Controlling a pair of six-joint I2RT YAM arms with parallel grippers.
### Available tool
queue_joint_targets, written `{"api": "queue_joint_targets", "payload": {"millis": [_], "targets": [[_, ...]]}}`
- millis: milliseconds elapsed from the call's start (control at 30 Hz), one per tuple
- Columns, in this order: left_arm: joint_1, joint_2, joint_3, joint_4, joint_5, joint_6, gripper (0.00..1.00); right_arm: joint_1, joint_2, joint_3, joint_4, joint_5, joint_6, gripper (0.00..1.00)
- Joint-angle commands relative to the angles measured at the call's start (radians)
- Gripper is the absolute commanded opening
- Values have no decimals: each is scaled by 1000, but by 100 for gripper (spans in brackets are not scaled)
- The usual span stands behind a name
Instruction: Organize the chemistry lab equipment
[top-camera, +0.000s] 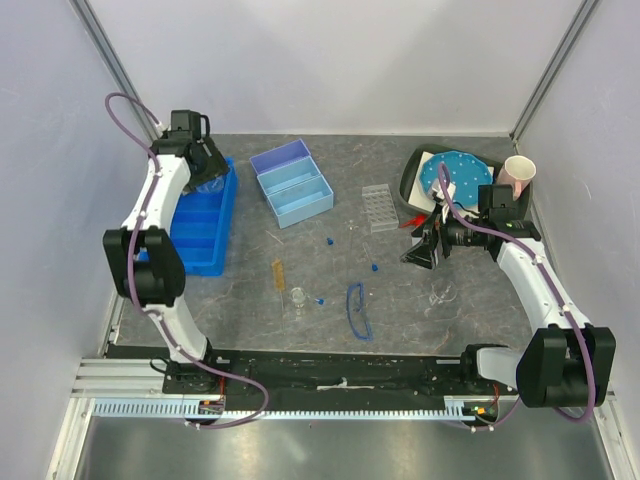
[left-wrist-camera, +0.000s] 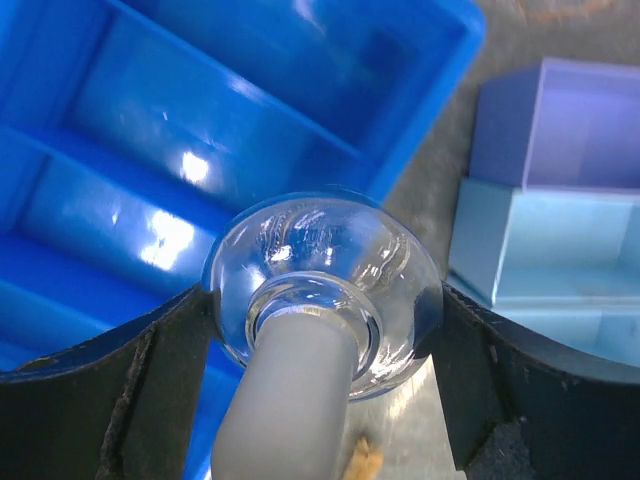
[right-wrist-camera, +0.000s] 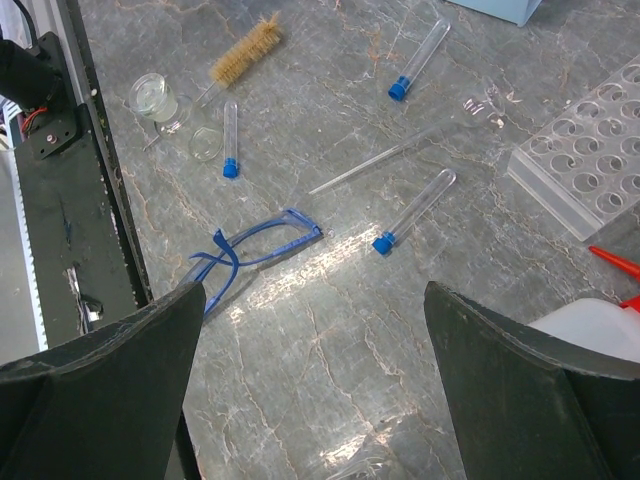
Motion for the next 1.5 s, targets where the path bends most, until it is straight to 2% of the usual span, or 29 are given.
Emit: {"api": "queue_joint_targets", "payload": {"millis": [0, 200, 433, 833, 1033, 1100, 1233, 1300, 1433, 1467], "targets": [[69, 115, 119, 103, -27, 34, 29, -3, 4, -9, 15, -46, -34, 98], [119, 284, 225, 152, -18, 95, 29, -3, 19, -10, 16, -40, -35, 98], [131, 393, 339, 173, 0, 131, 30, -3, 39, -10, 18, -27, -37, 98], [131, 367, 330, 222, 49, 166, 30, -3, 50, -10, 18, -27, -37, 98], [129, 464, 383, 195, 141, 236, 32, -3, 48, -10, 18, -17, -40, 98], [131, 487, 382, 189, 145, 250, 36, -3, 48, -10, 18, -12, -40, 98], [131, 518, 383, 158, 141, 273, 56, -3, 53, -10, 18, -10, -41, 98], [131, 530, 391, 147, 157, 293, 58, -3, 55, -10, 18, -12, -41, 98], [131, 529, 396, 118, 175, 305, 75, -3, 53, -12, 20, -6, -43, 98], [131, 524, 396, 115, 175, 305, 85, -3, 55, -10, 18, -4, -43, 98]]}}
